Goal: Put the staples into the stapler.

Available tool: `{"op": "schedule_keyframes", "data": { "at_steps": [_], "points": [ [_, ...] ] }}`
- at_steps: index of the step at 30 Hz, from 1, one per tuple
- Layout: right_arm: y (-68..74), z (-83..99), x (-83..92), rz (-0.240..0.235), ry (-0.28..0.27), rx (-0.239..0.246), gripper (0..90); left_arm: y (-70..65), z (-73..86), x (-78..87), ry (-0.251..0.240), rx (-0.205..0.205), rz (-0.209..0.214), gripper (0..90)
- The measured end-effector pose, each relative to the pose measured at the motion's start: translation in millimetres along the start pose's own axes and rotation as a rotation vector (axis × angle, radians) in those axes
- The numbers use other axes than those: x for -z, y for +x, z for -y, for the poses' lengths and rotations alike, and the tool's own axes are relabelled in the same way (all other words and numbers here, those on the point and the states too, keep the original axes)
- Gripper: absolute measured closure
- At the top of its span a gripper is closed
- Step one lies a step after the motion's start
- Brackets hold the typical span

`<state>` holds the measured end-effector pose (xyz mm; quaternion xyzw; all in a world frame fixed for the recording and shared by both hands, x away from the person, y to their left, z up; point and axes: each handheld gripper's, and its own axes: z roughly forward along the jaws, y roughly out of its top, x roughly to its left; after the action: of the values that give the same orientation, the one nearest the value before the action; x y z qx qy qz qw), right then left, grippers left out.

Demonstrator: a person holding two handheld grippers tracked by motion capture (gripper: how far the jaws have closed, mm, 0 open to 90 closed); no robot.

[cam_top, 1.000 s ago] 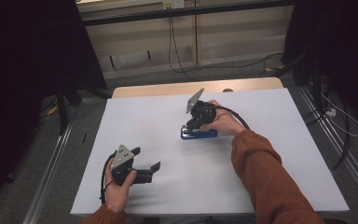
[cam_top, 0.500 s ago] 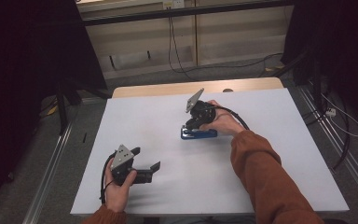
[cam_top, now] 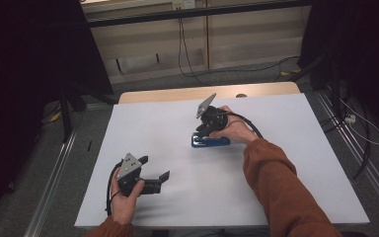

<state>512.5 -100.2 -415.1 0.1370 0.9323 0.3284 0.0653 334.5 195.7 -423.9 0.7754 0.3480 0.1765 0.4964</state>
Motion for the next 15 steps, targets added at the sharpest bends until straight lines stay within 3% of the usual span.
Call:
{"op": "schedule_keyframes", "data": {
  "at_steps": [5,15],
  "points": [
    [-1.0,2.4,2.3,0.015,-0.012,-0.037,57.3,0.2,0.4,-0.4,-0.001,0.005,0.003,3.8],
    [-3.0,11.6,7.7,0.071,-0.043,-0.159,27.6,1.1,0.3,-0.5,0.005,-0.009,0.003,3.7]
  ]
}}
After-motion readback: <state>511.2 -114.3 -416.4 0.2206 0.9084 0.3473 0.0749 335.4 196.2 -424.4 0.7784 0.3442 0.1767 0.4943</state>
